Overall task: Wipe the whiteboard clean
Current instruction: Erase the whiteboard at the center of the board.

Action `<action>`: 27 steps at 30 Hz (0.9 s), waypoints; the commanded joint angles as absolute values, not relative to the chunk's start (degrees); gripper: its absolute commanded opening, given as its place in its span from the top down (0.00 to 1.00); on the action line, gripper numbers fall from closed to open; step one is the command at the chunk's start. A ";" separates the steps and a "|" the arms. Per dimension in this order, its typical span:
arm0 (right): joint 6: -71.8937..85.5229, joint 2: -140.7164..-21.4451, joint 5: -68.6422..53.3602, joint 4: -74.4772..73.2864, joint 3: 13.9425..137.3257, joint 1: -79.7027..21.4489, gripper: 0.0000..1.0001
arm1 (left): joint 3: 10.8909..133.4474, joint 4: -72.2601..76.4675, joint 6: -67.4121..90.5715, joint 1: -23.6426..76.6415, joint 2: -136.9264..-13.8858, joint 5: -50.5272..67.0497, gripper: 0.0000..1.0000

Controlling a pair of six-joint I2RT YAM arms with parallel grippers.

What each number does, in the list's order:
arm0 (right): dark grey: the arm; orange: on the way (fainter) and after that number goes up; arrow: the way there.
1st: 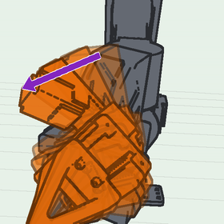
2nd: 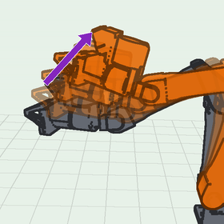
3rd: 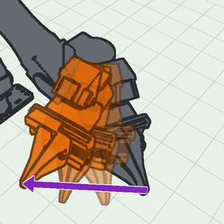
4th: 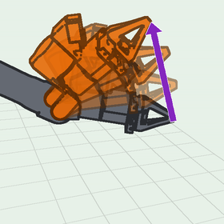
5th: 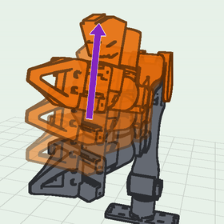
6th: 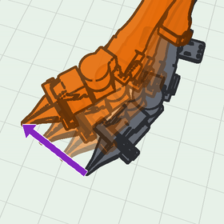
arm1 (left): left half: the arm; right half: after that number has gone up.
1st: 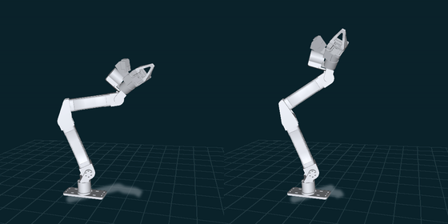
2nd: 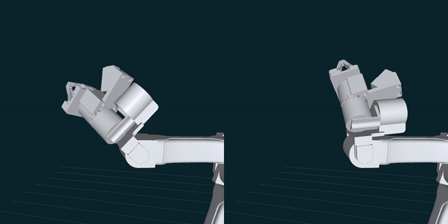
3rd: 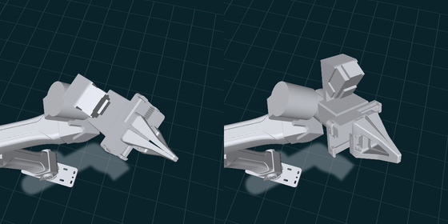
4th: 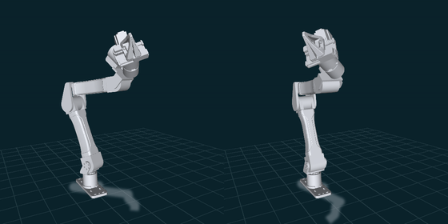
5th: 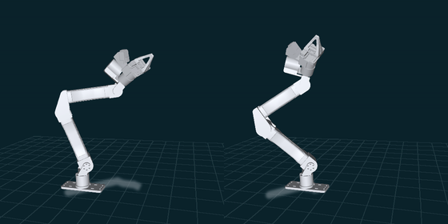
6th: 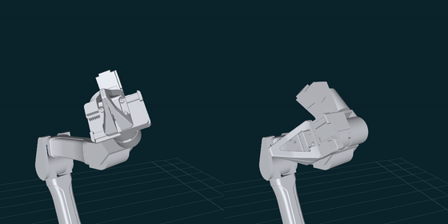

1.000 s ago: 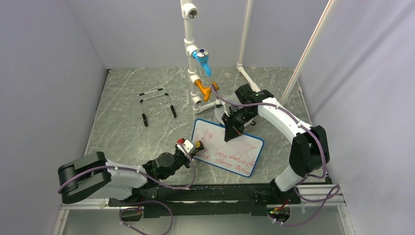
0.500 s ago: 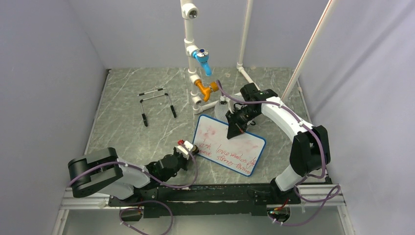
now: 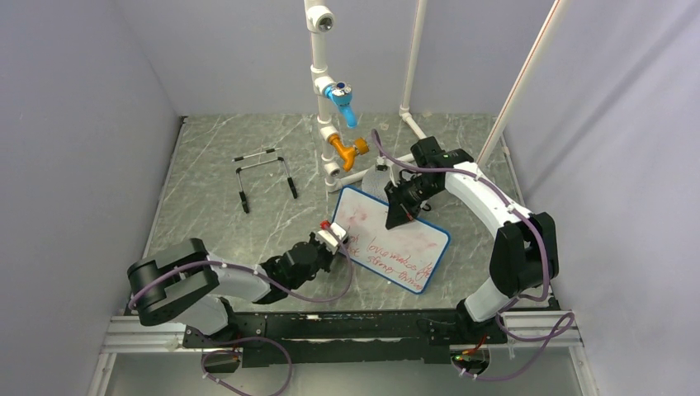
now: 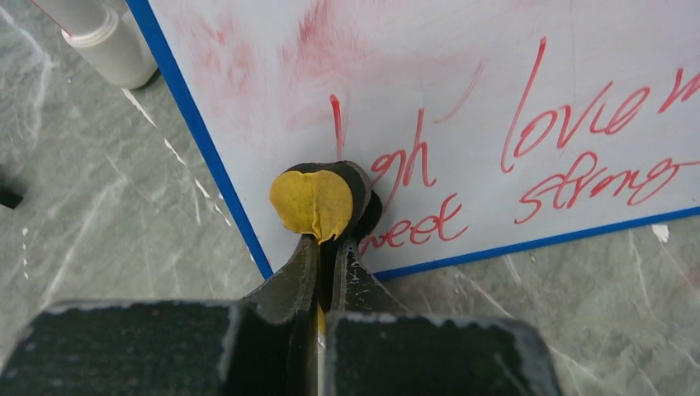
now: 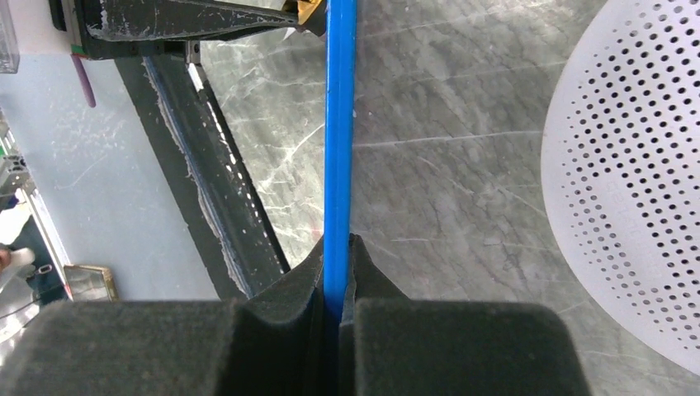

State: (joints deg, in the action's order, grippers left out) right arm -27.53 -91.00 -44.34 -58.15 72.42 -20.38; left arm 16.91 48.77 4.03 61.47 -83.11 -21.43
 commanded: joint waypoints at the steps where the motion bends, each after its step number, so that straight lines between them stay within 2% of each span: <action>1: -31.92 -89.45 -48.87 -55.14 72.62 -21.90 1.00 | 23.33 49.19 0.90 58.51 -81.04 -17.90 1.00; 6: -31.73 -89.25 -48.48 -54.91 72.58 -21.95 1.00 | 24.34 46.34 1.27 57.58 -80.07 -16.44 1.00; 18: -31.80 -89.21 -48.34 -54.92 72.62 -21.98 1.00 | 14.99 43.53 11.47 57.57 -78.47 -14.43 1.00; 27: -31.91 -89.13 -48.54 -55.06 72.62 -21.96 1.00 | 14.38 40.88 14.95 57.66 -80.26 -13.11 1.00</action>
